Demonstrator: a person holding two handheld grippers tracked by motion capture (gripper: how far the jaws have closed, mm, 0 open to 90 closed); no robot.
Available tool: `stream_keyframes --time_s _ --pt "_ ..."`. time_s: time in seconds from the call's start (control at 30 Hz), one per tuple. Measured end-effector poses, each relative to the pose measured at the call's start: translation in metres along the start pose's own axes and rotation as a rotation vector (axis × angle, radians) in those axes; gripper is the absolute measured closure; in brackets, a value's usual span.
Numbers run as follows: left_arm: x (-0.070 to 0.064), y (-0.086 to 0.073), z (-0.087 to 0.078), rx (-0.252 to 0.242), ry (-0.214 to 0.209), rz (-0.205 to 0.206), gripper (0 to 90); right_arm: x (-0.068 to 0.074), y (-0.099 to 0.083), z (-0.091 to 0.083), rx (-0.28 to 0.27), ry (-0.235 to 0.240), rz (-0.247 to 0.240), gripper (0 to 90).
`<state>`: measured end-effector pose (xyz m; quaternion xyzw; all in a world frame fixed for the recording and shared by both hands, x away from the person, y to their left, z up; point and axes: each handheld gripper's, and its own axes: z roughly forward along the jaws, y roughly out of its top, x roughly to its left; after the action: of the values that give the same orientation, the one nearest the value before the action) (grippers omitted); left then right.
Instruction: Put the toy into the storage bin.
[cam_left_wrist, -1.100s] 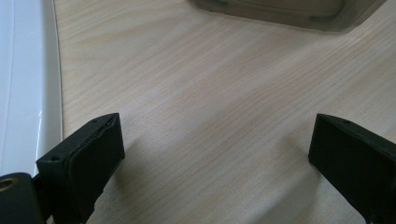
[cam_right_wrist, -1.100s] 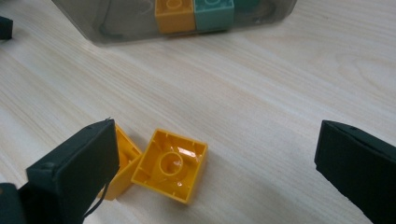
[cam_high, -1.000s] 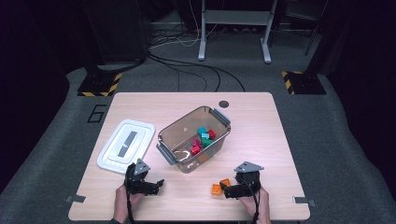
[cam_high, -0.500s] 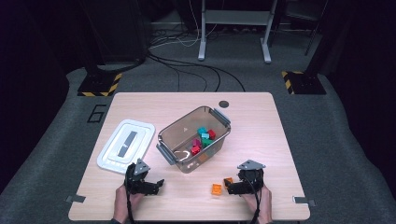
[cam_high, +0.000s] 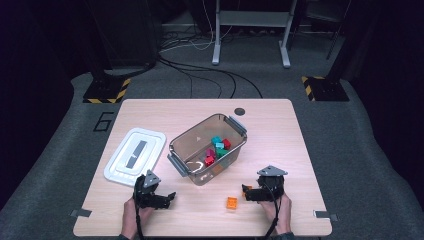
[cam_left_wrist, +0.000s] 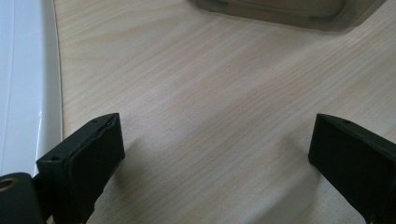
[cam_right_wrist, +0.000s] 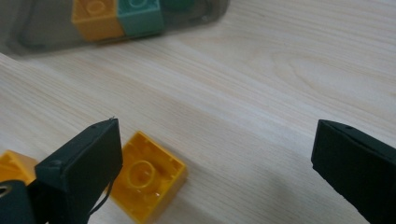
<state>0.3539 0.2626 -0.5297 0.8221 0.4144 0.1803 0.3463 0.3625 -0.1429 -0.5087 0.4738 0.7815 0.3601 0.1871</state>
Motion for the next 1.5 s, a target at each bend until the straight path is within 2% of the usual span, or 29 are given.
stream_keyframes --time_s 0.2,0.3,0.33,0.53,0.6,0.93,1.07,1.13,1.33,1.43,1.5 --pt "0.000 0.000 0.000 -0.001 -0.001 -0.002 3.2 0.015 -0.002 -0.004 0.006 0.030 -0.047 1.1" --pt "0.000 0.000 0.000 -0.001 -0.002 -0.002 3.2 0.022 -0.007 -0.001 0.023 0.028 -0.069 7.9" --pt "0.000 0.000 0.000 -0.002 -0.002 -0.002 3.2 0.023 -0.009 0.000 0.031 0.026 -0.066 12.7" --pt "0.000 0.000 0.000 -0.001 -0.001 -0.002 3.2 0.023 -0.016 0.001 0.046 -0.003 -0.047 22.2" --pt "0.000 0.000 0.000 -0.001 -0.001 -0.002 3.2 0.023 -0.017 0.001 0.044 -0.023 -0.031 28.2" --pt "0.000 0.000 0.000 -0.001 -0.001 -0.002 3.3 0.019 -0.019 -0.004 0.033 -0.036 -0.008 46.4" --pt "0.000 0.000 0.000 -0.002 -0.001 -0.002 3.2 0.017 -0.018 -0.004 0.038 -0.032 -0.014 47.8" --pt "0.000 0.000 0.000 -0.002 -0.001 -0.002 3.2 0.017 -0.019 -0.005 0.035 -0.037 -0.009 55.6" --pt "0.000 0.000 0.000 -0.002 -0.001 -0.002 3.2 0.014 -0.019 -0.004 0.024 -0.039 -0.010 57.1" --pt "0.000 0.000 0.000 -0.002 0.000 -0.002 3.2 0.012 -0.018 -0.003 0.023 -0.037 -0.011 51.7" --pt "0.000 0.000 0.000 -0.002 0.000 -0.002 3.2 0.012 -0.017 -0.002 0.021 -0.042 0.007 50.7"
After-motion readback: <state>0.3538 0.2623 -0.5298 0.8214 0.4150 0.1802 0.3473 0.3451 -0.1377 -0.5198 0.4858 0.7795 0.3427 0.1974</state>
